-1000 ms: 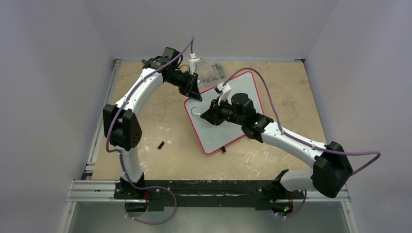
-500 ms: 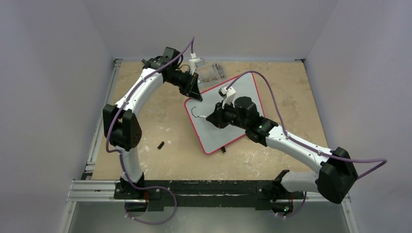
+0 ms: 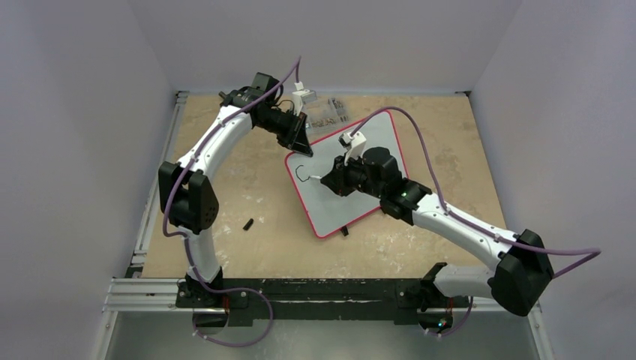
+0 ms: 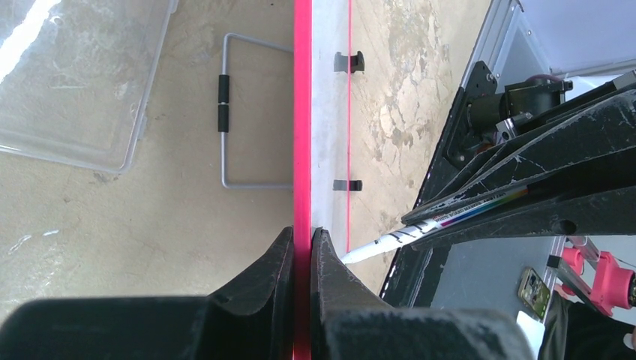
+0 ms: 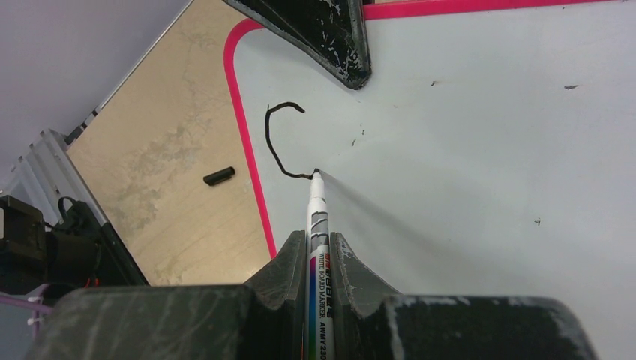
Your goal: Write a sentence on the whiteboard
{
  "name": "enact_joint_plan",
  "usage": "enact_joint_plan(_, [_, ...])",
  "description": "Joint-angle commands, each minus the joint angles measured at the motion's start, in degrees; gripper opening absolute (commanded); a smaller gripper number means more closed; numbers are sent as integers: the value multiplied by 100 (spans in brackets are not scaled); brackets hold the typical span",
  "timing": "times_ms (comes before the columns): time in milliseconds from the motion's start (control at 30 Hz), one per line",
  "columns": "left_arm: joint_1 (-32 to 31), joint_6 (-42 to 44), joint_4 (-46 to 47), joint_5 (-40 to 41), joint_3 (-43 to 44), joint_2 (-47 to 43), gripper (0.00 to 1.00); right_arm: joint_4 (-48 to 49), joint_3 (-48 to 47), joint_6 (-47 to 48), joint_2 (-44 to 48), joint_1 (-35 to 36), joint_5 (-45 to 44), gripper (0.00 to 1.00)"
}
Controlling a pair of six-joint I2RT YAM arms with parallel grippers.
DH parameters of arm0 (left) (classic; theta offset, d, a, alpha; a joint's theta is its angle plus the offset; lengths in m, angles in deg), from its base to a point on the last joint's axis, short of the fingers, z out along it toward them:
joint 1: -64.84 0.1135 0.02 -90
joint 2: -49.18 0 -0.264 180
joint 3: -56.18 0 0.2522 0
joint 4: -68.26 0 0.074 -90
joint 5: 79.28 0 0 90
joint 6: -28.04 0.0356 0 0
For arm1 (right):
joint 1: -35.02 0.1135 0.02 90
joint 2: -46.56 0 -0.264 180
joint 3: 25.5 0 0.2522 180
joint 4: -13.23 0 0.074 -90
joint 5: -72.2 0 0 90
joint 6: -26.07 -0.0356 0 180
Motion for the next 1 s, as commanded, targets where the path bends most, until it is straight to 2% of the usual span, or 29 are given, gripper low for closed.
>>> enact_joint_plan(0, [-280,495,-191,432,-158,-146,0,14,-223,52,362,0,-59,0])
enact_joint_plan(467, [-278,573,-101,1076,-384,-498,0,22,-24,-224,894,0,-222,0])
enact_joint_plan(967, [-259,600,-95,788,-491,-638,0,33,83,-55,1256,-9,-265,0])
